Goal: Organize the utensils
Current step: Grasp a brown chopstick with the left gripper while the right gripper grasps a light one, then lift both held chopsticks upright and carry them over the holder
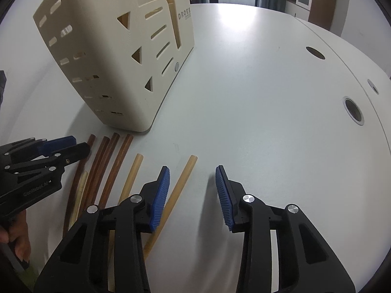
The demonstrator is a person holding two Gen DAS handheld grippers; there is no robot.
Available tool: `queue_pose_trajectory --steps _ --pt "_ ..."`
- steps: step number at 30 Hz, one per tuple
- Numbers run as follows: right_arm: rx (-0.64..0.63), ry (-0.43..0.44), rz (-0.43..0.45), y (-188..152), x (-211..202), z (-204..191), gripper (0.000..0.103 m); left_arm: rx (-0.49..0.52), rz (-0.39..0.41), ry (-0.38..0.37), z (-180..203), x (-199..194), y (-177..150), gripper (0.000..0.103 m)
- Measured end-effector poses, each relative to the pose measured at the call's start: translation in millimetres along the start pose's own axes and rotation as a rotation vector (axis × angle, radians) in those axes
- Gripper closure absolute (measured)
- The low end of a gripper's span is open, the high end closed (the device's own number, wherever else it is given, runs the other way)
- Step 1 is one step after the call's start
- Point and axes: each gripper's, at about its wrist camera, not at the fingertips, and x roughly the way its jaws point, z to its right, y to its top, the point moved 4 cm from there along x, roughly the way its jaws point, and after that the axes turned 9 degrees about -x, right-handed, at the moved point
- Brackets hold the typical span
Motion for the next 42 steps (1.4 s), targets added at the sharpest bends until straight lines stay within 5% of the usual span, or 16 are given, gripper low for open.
queue_pose_trajectory --steps 7,11,25,42 --pt "-0.025 -0.025 0.011 -2 0 -3 0.072 0.016 0.019 0.023 3 2 1 0.077" --pt "-0.011 0.0 0.023 -7 -6 -12 0.088 0.016 0.03 0.03 4 3 2 0.093" --pt "0.051 0.105 0.04 -7 -14 -2 0.096 -0.035 0.093 0.014 -14 -17 1 0.097" --pt "-0.022 0.125 0.438 12 -123 -7 0.096 -0.064 0.39 -0.052 -2 -133 -1 0.097"
